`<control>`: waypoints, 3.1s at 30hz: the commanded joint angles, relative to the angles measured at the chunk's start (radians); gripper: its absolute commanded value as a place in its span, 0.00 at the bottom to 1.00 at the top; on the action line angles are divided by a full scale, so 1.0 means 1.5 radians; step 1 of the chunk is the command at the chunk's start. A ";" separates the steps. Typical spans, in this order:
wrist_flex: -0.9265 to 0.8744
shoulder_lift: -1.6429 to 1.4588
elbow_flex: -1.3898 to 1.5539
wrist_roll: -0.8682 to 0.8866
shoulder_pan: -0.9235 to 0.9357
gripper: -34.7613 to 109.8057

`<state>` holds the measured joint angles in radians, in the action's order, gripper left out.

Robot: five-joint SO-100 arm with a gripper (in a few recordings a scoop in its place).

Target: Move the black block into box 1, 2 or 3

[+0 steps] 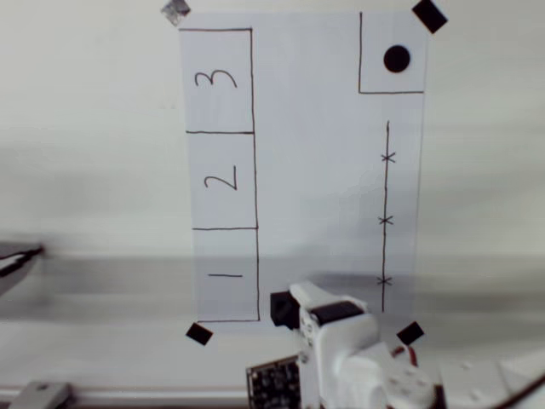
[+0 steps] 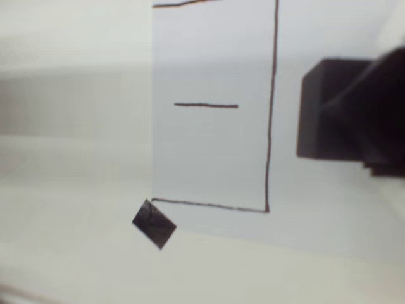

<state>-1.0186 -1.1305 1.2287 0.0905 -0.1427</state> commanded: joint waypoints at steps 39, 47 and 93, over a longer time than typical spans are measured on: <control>0.066 0.262 -0.353 -0.012 0.033 0.26; 0.069 0.261 -0.359 -0.006 0.031 0.33; 0.069 -0.453 0.359 -0.004 -0.003 0.24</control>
<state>-0.9219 -1.6306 1.6490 0.0874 -0.1335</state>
